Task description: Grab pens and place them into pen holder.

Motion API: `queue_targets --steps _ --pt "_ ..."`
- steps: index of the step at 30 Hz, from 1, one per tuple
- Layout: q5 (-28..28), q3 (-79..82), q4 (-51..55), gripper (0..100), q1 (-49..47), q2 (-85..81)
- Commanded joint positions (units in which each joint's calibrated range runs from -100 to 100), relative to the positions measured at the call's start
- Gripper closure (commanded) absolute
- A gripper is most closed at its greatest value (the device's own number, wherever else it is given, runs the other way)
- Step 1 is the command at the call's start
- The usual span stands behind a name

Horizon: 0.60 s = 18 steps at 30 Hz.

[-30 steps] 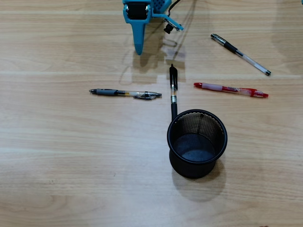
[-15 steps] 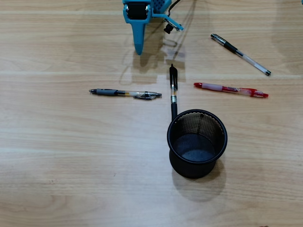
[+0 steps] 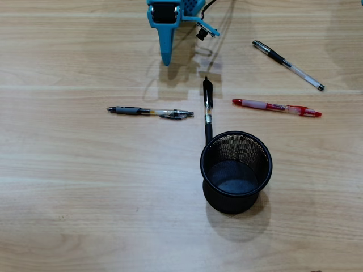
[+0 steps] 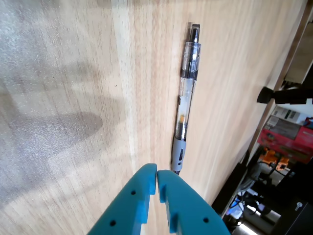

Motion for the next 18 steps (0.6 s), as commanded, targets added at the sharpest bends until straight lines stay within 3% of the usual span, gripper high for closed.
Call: queue_targets --steps 1,7,18 --pt "-0.2 -0.2 -0.4 98 0.7 -0.3" --pt "-0.2 -4.9 -0.6 98 0.7 6.5" --pt "-0.2 -35.3 0.3 98 -0.1 39.4"
